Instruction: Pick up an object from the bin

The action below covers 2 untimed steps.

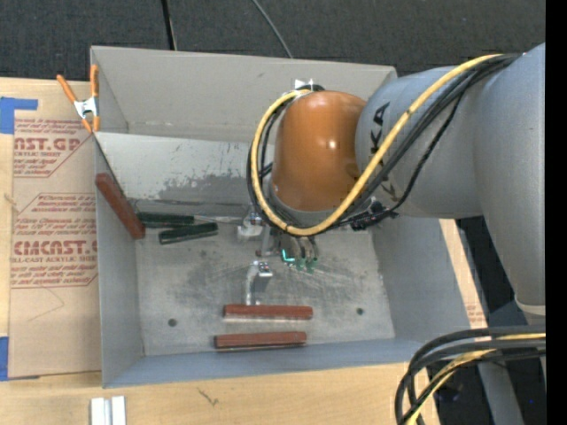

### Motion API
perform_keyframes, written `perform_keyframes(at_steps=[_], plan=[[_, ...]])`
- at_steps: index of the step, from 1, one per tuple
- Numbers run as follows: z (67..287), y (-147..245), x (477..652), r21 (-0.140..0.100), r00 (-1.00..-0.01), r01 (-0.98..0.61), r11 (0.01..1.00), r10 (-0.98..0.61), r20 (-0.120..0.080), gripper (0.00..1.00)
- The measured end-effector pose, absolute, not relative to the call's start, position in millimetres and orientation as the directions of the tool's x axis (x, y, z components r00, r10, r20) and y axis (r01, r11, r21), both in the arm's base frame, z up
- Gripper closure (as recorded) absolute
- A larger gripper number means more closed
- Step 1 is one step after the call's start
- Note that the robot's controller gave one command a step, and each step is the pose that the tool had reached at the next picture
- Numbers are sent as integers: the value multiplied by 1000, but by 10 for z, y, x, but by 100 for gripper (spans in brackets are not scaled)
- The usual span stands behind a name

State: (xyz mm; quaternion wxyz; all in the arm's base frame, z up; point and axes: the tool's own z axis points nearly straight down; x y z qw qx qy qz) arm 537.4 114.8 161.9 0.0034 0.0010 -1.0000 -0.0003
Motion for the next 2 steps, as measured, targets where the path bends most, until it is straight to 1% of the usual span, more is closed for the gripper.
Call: perform_keyframes(at_steps=[1, 2], plan=[[1664, 1143, 5393, 1, -1000, 0, 1000, 0, -1, 0], [749, 805, 5083, 1, -999, -53, 999, -53, 0, 100]])
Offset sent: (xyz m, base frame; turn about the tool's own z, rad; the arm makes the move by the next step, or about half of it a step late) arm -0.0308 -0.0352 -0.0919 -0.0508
